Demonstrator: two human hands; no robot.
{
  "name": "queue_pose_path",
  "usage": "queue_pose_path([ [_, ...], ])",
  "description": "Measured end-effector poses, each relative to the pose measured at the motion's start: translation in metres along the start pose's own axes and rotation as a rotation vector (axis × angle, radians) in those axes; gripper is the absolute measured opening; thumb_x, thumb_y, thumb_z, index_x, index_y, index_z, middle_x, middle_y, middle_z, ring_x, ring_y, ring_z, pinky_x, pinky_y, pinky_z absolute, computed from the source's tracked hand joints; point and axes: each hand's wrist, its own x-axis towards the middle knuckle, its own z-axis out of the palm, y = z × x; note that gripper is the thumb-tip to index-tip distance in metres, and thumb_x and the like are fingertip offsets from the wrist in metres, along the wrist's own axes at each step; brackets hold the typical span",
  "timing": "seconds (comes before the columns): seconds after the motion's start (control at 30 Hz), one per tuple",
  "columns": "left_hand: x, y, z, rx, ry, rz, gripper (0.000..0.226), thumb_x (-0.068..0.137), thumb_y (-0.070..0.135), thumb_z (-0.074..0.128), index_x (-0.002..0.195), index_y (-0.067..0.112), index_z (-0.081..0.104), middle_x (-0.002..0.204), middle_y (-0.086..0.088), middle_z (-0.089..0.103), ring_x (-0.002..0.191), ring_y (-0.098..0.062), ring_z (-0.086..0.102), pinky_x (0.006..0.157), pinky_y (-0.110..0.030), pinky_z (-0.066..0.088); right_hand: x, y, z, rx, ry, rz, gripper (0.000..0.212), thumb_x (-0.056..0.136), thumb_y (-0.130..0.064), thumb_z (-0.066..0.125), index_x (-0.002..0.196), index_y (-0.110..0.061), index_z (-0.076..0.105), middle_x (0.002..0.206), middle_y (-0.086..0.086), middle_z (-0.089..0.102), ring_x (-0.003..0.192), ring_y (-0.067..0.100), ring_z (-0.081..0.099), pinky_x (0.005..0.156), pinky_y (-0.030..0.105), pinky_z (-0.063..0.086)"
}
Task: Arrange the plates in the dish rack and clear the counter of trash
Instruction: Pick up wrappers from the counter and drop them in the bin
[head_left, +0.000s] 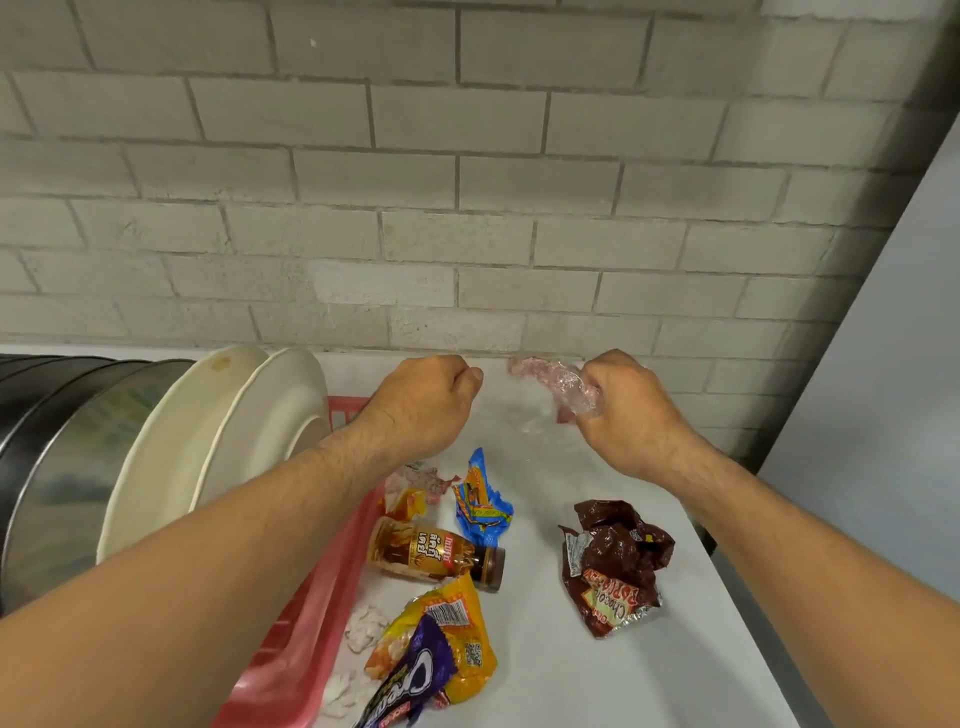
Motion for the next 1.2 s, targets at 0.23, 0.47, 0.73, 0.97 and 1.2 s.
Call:
queue_pose_path([
  [0.23, 0.000, -0.014, 0.023, 0.071, -0.175, -0.011, 0.030, 0.099, 0.026, 0.039, 0.111, 0.017, 0.065, 0.109, -0.003, 0.065, 0.095, -0.021, 0.060, 0.085, -0.036, 0.053, -0.007, 0.002, 0.009, 0.252, 0.043, 0.129, 0.032, 0.083, 0.002, 0.056, 0.104, -0.021, 0.059, 0.085, 0.002, 0.062, 0.064, 0.023, 0.060, 0.056, 0.035, 0.053],
  [0.47, 0.006, -0.025, 0.052, 0.212, -0.337, -0.010, 0.033, 0.096, 0.020, 0.042, 0.127, 0.018, 0.055, 0.128, -0.003, 0.054, 0.107, -0.022, 0.056, 0.090, -0.033, 0.051, -0.003, 0.004, 0.015, 0.164, -0.089, 0.128, 0.044, 0.080, -0.016, 0.074, 0.119, -0.018, 0.055, 0.111, -0.008, 0.052, 0.087, 0.007, 0.050, 0.062, 0.004, 0.034],
  [0.73, 0.003, -0.027, 0.092, 0.384, -0.595, 0.032, 0.076, 0.081, 0.046, 0.067, 0.142, 0.014, 0.035, 0.144, -0.002, 0.036, 0.124, -0.025, 0.044, 0.100, -0.042, 0.045, 0.001, 0.018, 0.013, 0.014, 0.022, 0.096, 0.032, 0.073, -0.033, 0.082, 0.073, -0.009, 0.060, 0.102, -0.004, 0.048, 0.081, 0.008, 0.048, 0.064, 0.008, 0.035],
  [0.97, 0.009, -0.025, 0.114, 0.469, -0.716, 0.013, 0.078, 0.072, 0.041, 0.076, 0.135, 0.014, 0.039, 0.138, -0.004, 0.036, 0.115, -0.029, 0.052, 0.092, -0.042, 0.050, -0.001, 0.019, 0.014, 0.377, 0.127, 0.229, 0.036, 0.082, 0.006, 0.054, 0.055, -0.016, 0.047, 0.055, -0.007, 0.053, 0.045, 0.003, 0.049, 0.040, 0.016, 0.036],
  [1.2, 0.007, -0.017, 0.118, 0.404, -0.654, -0.091, 0.072, 0.082, 0.067, 0.050, 0.129, 0.013, 0.047, 0.114, -0.005, 0.047, 0.104, -0.024, 0.055, 0.082, -0.034, 0.049, 0.003, 0.020, 0.025, 0.386, -0.050, 0.215, 0.054, 0.082, -0.017, 0.070, 0.129, -0.034, 0.049, 0.112, -0.013, 0.060, 0.095, 0.005, 0.060, 0.071, 0.006, 0.041],
])
